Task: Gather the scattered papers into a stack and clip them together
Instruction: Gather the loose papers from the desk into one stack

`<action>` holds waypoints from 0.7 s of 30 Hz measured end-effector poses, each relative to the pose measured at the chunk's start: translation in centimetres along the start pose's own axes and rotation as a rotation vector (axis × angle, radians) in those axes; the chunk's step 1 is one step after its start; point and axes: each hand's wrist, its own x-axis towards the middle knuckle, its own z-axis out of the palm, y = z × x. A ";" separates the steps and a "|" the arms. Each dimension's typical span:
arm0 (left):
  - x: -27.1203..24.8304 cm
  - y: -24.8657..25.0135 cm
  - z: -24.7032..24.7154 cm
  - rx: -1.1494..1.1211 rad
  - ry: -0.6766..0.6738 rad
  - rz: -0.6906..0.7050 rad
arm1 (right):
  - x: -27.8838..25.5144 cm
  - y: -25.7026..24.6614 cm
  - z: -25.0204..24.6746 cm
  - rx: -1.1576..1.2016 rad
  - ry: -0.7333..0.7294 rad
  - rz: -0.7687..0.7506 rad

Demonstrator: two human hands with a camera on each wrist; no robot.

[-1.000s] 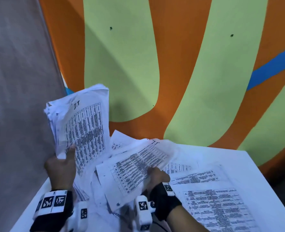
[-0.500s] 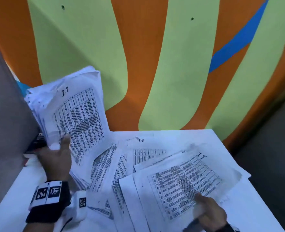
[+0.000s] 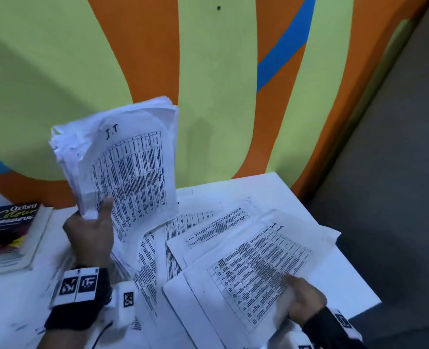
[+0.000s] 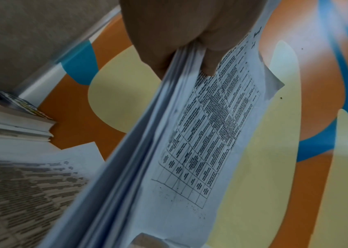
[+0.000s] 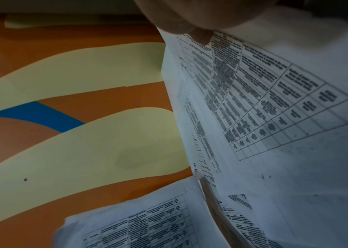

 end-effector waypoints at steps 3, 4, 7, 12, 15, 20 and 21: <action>-0.6 0.4 0.7 0.025 -0.029 -0.019 | -0.1 -0.2 1.3 -0.070 0.067 0.095; -0.8 0.4 0.8 0.029 -0.033 -0.022 | -0.5 -0.5 2.0 -0.083 0.074 0.069; -1.4 0.9 1.0 0.041 -0.044 -0.027 | -0.8 -1.1 3.3 -0.195 0.226 -0.093; -1.8 1.5 0.5 0.018 -0.053 -0.018 | -1.3 -2.6 3.0 -0.328 0.277 -0.188; -1.3 1.2 -0.2 0.007 -0.043 0.013 | -2.8 -4.7 1.6 -0.762 0.379 -0.559; -0.6 0.9 -0.3 0.034 -0.015 0.027 | -3.1 -9.1 6.6 -1.754 -0.272 -1.142; -0.7 1.0 -0.3 0.034 -0.015 0.031 | -2.8 -9.3 8.5 -1.840 -0.374 -1.172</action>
